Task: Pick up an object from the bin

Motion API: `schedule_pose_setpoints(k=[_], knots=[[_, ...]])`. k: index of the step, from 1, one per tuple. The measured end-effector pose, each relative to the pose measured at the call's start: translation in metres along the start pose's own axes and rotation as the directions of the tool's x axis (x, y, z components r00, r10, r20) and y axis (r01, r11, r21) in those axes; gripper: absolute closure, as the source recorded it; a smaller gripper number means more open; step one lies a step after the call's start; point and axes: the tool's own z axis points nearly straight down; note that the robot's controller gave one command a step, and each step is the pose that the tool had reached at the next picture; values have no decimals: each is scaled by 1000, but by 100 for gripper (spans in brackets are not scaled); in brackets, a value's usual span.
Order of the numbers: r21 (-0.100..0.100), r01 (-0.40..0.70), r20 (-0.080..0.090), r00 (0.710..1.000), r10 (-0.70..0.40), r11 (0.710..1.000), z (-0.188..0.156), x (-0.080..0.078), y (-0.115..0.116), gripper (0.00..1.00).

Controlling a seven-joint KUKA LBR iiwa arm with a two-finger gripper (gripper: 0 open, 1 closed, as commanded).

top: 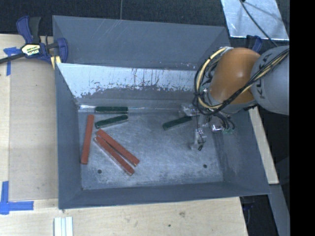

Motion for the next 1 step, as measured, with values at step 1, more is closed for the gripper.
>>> schedule_pose_setpoints(k=[1], knots=[[-2, 4, 2, 1000, -4, 1000, -1, -1, 3, 100]])
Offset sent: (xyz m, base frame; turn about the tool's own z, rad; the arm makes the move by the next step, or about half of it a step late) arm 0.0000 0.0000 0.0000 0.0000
